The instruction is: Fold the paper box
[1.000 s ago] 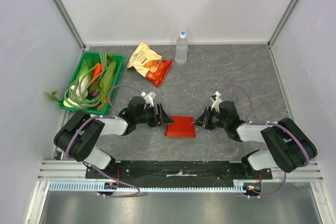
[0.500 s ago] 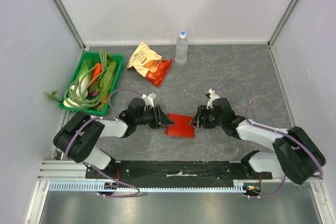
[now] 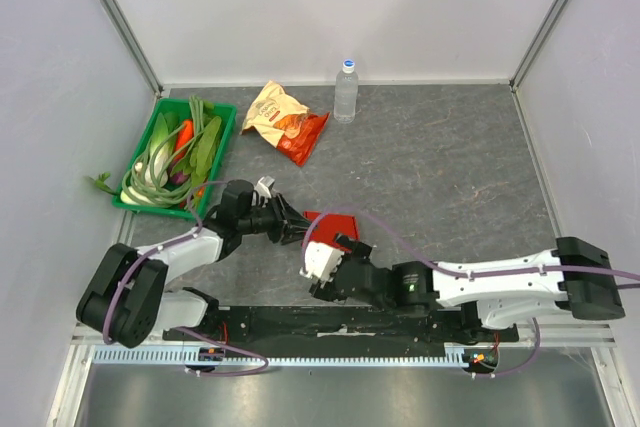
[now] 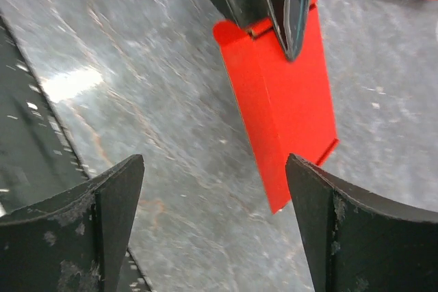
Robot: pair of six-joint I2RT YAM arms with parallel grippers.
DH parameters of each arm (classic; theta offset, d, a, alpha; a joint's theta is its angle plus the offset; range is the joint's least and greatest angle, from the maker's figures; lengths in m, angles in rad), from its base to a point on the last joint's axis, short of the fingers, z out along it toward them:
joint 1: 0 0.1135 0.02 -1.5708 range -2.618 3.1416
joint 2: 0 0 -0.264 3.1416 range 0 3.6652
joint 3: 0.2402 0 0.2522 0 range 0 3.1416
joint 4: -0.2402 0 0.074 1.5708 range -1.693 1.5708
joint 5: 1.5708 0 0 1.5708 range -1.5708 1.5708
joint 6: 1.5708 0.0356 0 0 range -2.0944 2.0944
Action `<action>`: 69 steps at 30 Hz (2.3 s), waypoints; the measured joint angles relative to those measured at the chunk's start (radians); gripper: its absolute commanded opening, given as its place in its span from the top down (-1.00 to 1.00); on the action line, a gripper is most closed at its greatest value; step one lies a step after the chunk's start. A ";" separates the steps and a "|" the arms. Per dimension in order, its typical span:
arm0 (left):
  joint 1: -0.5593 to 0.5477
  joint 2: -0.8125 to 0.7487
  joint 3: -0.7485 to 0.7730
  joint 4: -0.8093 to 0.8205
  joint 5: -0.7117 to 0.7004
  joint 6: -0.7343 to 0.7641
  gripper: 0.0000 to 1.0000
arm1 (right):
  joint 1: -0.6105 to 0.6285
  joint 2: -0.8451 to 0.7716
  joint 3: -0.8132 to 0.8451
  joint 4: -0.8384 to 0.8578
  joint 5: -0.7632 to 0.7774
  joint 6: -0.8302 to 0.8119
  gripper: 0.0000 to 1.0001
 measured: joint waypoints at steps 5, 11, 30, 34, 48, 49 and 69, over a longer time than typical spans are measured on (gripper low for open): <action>0.027 -0.070 -0.043 0.005 0.091 -0.114 0.38 | 0.074 0.109 0.001 0.004 0.206 -0.136 -0.73; 0.029 -0.140 -0.098 0.009 0.158 -0.198 0.38 | 0.076 0.206 -0.004 0.101 0.417 -0.269 -0.41; 0.078 -0.386 0.012 -0.249 -0.115 0.131 -0.22 | -0.003 0.114 -0.027 0.013 0.174 -0.072 0.27; 0.078 -0.634 -0.036 -0.283 -0.299 0.254 -0.04 | -0.139 0.071 -0.026 -0.051 -0.050 0.042 0.32; -0.225 -0.522 -0.068 -0.190 -0.436 0.686 0.01 | -0.485 0.169 0.045 -0.118 -0.563 0.081 0.41; -0.242 -0.482 -0.046 -0.182 -0.443 0.716 0.04 | -0.498 0.169 0.046 -0.122 -0.577 0.076 0.42; -0.243 -0.109 0.040 0.098 -0.229 1.094 0.21 | -0.550 0.173 0.060 -0.165 -0.694 0.041 0.49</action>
